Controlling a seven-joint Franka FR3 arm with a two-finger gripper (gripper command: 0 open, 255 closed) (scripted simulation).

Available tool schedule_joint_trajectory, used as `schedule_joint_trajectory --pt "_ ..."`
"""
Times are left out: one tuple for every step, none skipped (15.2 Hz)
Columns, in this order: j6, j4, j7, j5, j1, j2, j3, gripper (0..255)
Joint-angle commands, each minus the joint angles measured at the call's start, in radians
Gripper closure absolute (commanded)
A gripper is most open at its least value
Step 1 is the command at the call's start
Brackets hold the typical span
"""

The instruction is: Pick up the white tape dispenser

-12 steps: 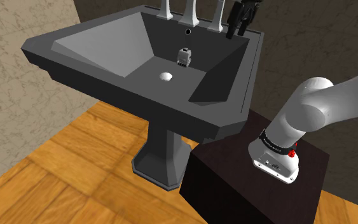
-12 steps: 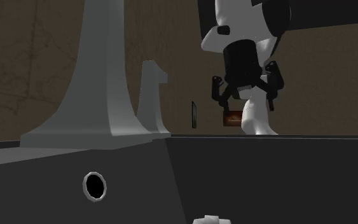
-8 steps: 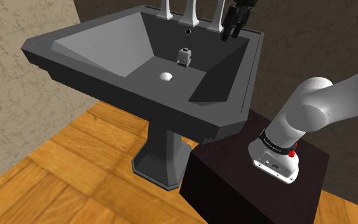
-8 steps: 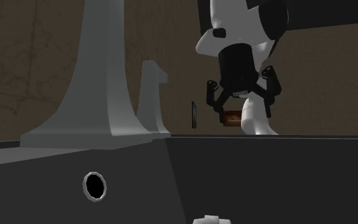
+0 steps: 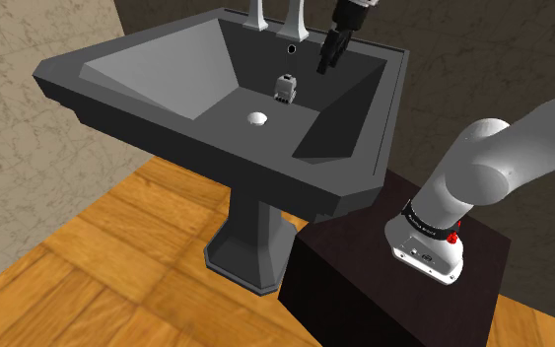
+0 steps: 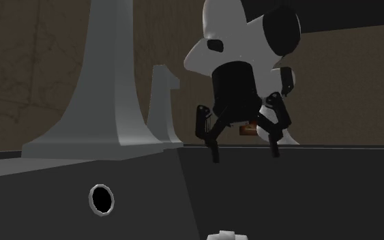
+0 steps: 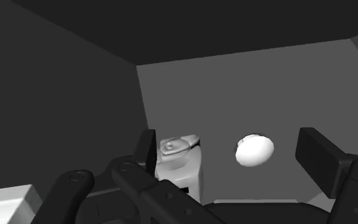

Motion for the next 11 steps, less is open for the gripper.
schedule_joint_trajectory --pt "0.072 0.024 -0.071 0.017 0.02 0.079 -0.026 0" --pt "0.102 0.035 -0.105 0.027 0.03 0.113 -0.038 0" --pt "0.13 0.047 -0.14 0.04 0.04 0.148 -0.049 0" --pt "0.157 0.062 -0.176 0.054 0.05 0.184 -0.06 0" --pt "0.182 0.078 -0.213 0.07 0.059 0.22 -0.07 0" --pt "0.205 0.096 -0.25 0.088 0.069 0.256 -0.08 0" --pt "0.226 0.115 -0.288 0.108 0.078 0.293 -0.089 0" --pt "0.24 0.13 -0.315 0.123 0.084 0.319 -0.094 0" --pt "0.253 0.121 -0.32 0.127 0.084 0.324 -0.094 0" --pt "0.266 0.111 -0.324 0.13 0.084 0.328 -0.095 0" --pt "0.279 0.103 -0.329 0.134 0.085 0.333 -0.095 0"
